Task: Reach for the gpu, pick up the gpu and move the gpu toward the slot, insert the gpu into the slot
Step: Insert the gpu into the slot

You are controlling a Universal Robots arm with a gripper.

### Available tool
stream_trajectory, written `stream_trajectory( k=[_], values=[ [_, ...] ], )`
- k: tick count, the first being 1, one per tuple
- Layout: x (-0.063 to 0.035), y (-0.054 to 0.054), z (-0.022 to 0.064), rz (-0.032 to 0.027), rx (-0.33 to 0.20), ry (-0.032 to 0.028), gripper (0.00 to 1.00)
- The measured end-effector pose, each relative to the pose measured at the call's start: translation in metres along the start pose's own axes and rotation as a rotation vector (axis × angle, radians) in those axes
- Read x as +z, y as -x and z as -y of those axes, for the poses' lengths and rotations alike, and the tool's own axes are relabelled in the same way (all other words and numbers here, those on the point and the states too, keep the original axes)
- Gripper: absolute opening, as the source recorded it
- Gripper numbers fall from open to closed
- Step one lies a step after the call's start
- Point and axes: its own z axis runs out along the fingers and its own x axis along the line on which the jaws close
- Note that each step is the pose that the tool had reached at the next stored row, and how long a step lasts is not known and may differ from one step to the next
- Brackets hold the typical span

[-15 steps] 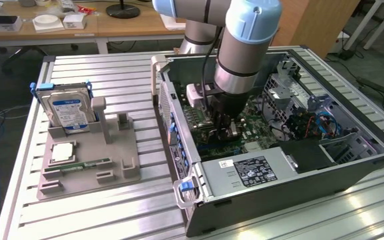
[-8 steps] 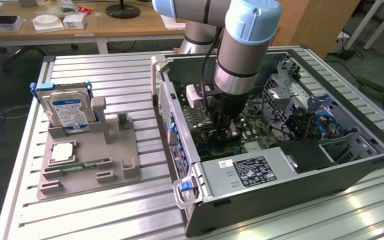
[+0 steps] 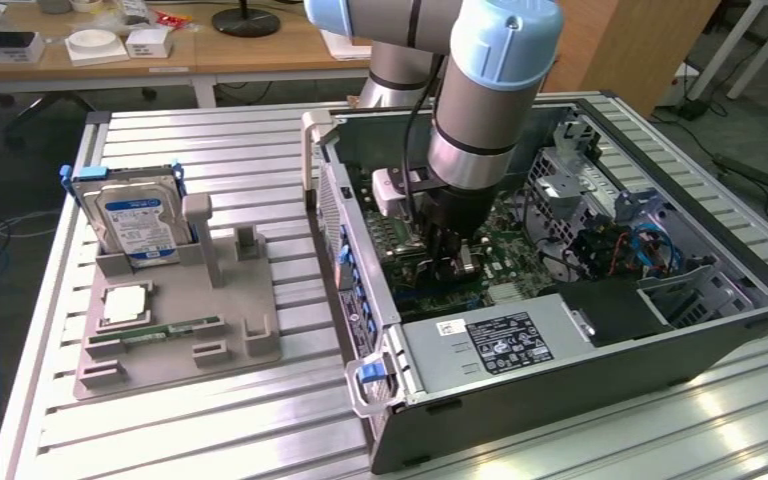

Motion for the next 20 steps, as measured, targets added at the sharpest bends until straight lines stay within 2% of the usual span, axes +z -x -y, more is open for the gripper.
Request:
stream_trajectory(
  k=[5,6,8,9,10,20],
  values=[
    [0.0,0.0,0.0,-0.0002,0.0,-0.0002,0.27],
    [0.0002,0.0,-0.0004,0.0017,0.001,0.0007,0.27],
    [-0.0007,0.0,-0.0002,0.0008,0.001,-0.0013,0.27],
    [-0.0023,0.0,-0.0001,-0.0001,0.0,-0.0011,0.34],
    [-0.004,0.0,0.0001,0.0003,0.0,-0.0018,0.34],
    [-0.0383,0.002,0.0009,-0.0001,0.0,-0.0103,0.34]
  ],
)
